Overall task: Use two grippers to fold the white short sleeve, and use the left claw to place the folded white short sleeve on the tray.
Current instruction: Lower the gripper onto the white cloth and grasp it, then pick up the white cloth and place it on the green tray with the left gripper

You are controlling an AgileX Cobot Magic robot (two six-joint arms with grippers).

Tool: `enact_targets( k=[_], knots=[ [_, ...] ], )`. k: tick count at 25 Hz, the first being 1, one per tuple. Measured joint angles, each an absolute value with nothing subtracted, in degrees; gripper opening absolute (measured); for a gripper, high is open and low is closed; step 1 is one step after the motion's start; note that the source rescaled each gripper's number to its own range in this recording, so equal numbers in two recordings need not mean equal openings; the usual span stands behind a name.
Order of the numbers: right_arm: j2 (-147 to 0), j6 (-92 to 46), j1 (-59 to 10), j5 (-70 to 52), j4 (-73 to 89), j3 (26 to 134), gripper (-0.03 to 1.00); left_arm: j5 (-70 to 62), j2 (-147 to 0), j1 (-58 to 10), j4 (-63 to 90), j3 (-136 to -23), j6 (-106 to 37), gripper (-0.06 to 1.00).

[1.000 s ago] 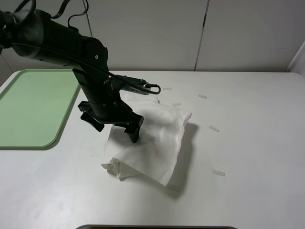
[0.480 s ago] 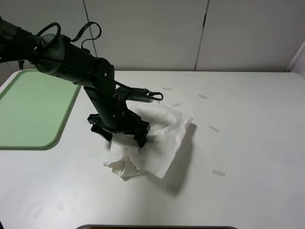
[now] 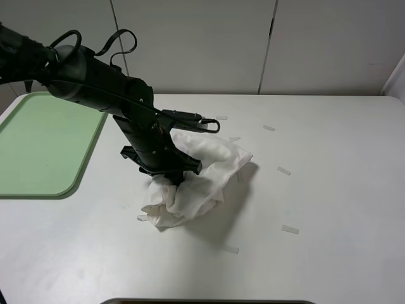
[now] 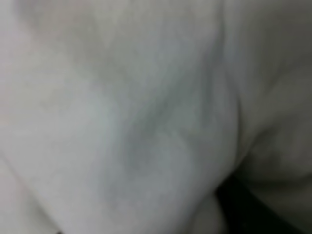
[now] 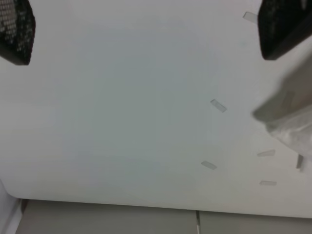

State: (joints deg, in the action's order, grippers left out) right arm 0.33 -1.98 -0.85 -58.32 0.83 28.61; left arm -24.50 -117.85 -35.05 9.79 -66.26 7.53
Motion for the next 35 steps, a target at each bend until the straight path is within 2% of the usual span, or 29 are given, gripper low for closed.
enact_targets(
  k=[5,13,24,35],
  knots=[
    [0.3,-2.0,-0.8,-58.3,0.8,28.6,1.00,-24.9,-117.2,-34.1,5.5,-66.3,7.5,0.31],
    [0.3,-2.0,-0.8,-58.3,0.9,28.6,1.00,-32.8,-114.1,-27.3,-2.0,-67.9,7.5,0.30],
    [0.3,-2.0,-0.8,-58.3,0.9,28.6,1.00,-41.1,-108.5,-14.6,-12.0,-68.2,7.5,0.30],
    [0.3,-2.0,-0.8,-58.3,0.9,28.6,1.00,-41.5,-108.5,-1.1,-18.1,-68.2,1.1,0.30]
  ],
)
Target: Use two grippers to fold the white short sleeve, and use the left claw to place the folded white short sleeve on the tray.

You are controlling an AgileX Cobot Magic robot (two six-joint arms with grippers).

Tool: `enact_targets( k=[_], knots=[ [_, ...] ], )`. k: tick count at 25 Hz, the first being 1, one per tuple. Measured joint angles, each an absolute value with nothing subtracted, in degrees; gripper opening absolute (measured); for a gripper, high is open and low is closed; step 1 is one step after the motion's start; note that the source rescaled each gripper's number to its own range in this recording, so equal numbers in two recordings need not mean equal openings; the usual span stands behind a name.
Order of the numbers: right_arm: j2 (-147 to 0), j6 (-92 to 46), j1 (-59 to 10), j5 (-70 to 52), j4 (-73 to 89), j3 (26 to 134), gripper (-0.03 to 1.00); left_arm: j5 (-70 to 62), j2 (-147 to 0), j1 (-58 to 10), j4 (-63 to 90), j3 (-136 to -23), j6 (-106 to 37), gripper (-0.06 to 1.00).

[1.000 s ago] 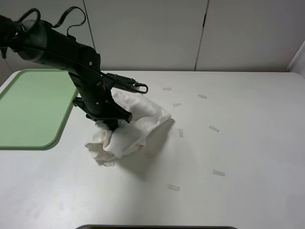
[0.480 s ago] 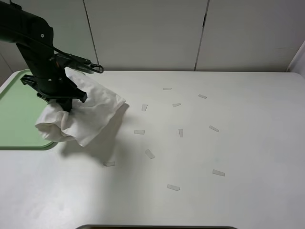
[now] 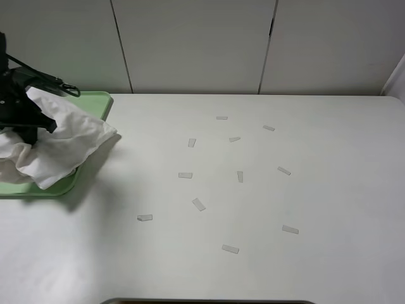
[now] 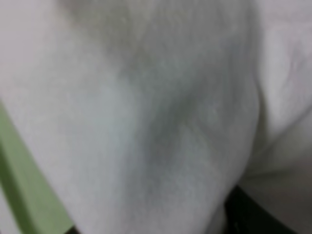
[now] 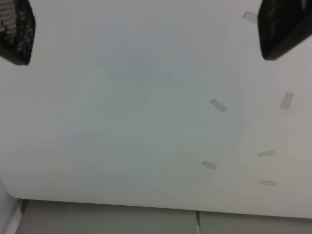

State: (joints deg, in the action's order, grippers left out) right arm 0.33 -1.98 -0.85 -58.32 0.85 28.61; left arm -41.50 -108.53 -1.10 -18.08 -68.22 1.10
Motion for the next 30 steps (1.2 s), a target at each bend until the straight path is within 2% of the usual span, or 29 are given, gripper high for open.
enact_targets(
  k=[2,8,9,18,19,20,21,22,23,26,30],
  knots=[
    [0.3,-2.0,-0.8,-58.3,0.9,28.6,1.00,-39.8,-108.5,3.0,-18.6,-68.2,-1.7,0.30],
    [0.3,-2.0,-0.8,-58.3,0.9,28.6,1.00,-36.7,-108.5,6.4,-19.1,-68.2,-5.0,0.30],
    [0.3,-2.0,-0.8,-58.3,0.9,28.6,1.00,-31.9,-108.5,9.3,-19.2,-68.2,-8.7,0.30],
    [0.3,-2.0,-0.8,-58.3,0.9,28.6,1.00,-29.3,-108.5,9.9,-19.2,-68.2,-10.3,0.32],
    [0.3,-2.0,-0.8,-58.3,0.9,28.6,1.00,-29.3,-108.5,9.9,-19.2,-68.2,-10.2,0.36],
    [0.3,-2.0,-0.8,-58.3,0.9,28.6,1.00,-28.7,-108.5,9.9,-19.2,-68.2,-8.8,0.60],
    [0.3,-2.0,-0.8,-58.3,0.9,28.6,1.00,-28.0,-108.5,9.9,-19.2,-68.2,-8.2,0.74],
    [0.3,-2.0,-0.8,-58.3,0.9,28.6,1.00,-27.5,-108.5,9.9,-19.3,-68.2,-7.8,0.83],
    [0.3,-2.0,-0.8,-58.3,0.9,28.6,1.00,-27.5,-108.5,9.9,-19.3,-68.2,-7.8,0.83],
    [0.3,-2.0,-0.8,-58.3,0.9,28.6,1.00,-25.8,-108.5,9.9,-19.4,-68.2,-7.5,0.96],
    [0.3,-2.0,-0.8,-58.3,0.9,28.6,1.00,-24.1,-108.5,9.9,-19.4,-68.2,-7.3,0.99]
  ],
)
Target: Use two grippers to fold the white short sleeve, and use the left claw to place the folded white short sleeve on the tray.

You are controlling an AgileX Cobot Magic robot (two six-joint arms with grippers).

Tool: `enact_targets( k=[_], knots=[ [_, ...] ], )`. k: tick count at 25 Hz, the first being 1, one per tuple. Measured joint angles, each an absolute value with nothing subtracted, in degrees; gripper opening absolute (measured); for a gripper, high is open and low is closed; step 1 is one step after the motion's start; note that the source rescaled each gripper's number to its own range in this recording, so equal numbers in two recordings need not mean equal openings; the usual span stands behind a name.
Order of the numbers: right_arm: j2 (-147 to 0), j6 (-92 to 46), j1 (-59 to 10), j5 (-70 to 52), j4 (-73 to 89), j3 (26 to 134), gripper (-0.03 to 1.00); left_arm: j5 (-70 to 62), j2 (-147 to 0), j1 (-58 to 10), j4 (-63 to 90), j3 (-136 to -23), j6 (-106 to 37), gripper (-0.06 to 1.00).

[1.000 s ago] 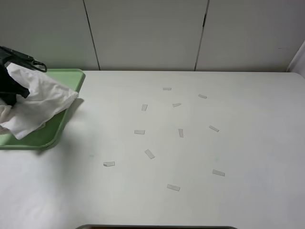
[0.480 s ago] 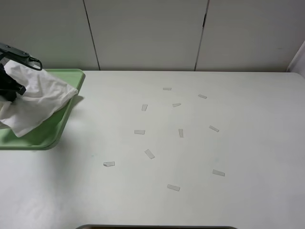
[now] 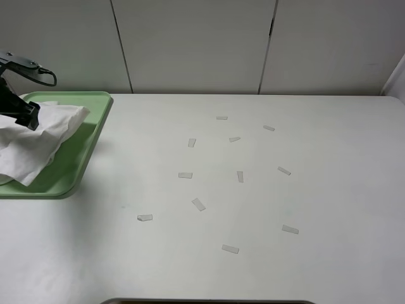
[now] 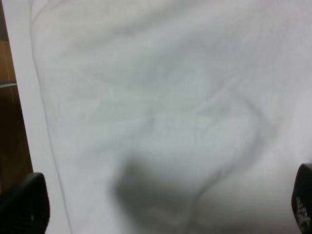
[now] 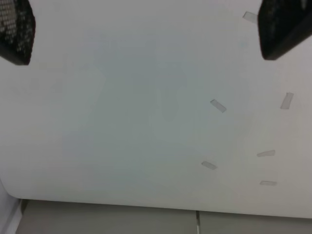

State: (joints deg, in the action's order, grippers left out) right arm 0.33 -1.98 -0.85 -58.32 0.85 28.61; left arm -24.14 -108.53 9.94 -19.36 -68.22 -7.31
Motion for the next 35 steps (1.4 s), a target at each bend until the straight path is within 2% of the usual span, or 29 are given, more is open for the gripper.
enact_targets(
  k=[6,15,19,32,35],
  knots=[
    [0.3,-2.0,-0.8,-58.3,0.9,28.6,1.00,-27.9,-108.5,9.9,-17.9,-69.0,-7.1,1.00],
    [0.3,-2.0,-0.8,-58.3,0.9,28.6,1.00,-55.2,-108.4,9.9,-7.8,-83.1,-7.1,1.00],
    [0.3,-2.0,-0.8,-58.3,0.9,28.6,1.00,-63.5,-105.5,9.9,-5.2,-85.5,-7.0,0.99],
    [0.3,-2.0,-0.8,-58.3,0.9,28.6,1.00,-67.4,-88.5,9.9,-2.9,-85.6,-6.3,0.98],
    [0.3,-2.0,-0.8,-58.3,0.9,28.6,1.00,-67.5,-79.8,9.9,-2.9,-85.5,-5.8,0.98]
  ],
)
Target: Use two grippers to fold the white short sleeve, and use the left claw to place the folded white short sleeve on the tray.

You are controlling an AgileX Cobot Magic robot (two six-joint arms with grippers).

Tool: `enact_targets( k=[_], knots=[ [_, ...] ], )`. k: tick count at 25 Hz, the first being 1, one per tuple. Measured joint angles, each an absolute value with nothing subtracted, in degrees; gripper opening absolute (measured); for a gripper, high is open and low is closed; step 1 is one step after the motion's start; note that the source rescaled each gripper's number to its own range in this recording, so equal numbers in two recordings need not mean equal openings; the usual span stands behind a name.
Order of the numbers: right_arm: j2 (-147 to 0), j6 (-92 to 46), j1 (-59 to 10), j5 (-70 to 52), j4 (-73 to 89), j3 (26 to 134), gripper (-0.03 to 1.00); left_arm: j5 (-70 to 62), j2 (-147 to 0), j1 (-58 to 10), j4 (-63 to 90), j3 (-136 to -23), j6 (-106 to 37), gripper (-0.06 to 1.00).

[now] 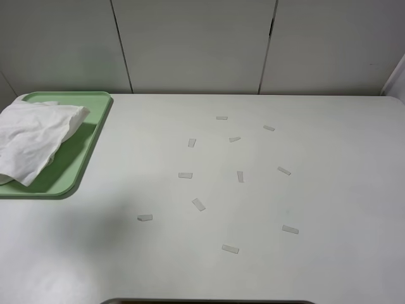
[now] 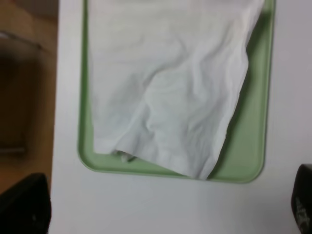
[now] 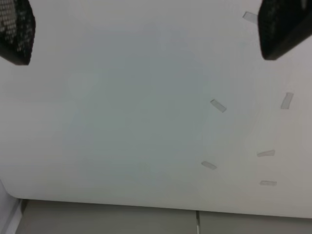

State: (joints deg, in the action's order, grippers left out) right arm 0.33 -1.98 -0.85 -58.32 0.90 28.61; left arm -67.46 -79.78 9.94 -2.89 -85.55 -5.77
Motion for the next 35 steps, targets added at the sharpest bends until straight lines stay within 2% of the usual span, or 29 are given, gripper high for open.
enact_targets(
  k=[7,17,24,27,35],
  knots=[
    [0.3,-2.0,-0.8,-58.3,0.9,28.6,1.00,-67.5,-68.0,9.9,-2.9,-80.5,-5.7,0.98],
    [0.3,-2.0,-0.8,-58.3,0.9,28.6,1.00,-67.5,-39.7,9.9,-2.7,-58.9,-4.8,0.97],
    [0.3,-2.0,-0.8,-58.3,0.9,28.6,1.00,-67.5,-25.6,9.9,-0.7,-50.3,-5.4,0.99],
    [0.3,-2.0,-0.8,-58.3,0.9,28.6,1.00,-67.5,-15.3,9.9,2.8,-42.4,-8.5,1.00],
    [0.3,-2.0,-0.8,-58.3,0.9,28.6,1.00,-63.0,-4.5,8.1,3.0,-32.0,-9.2,1.00]
  ],
)
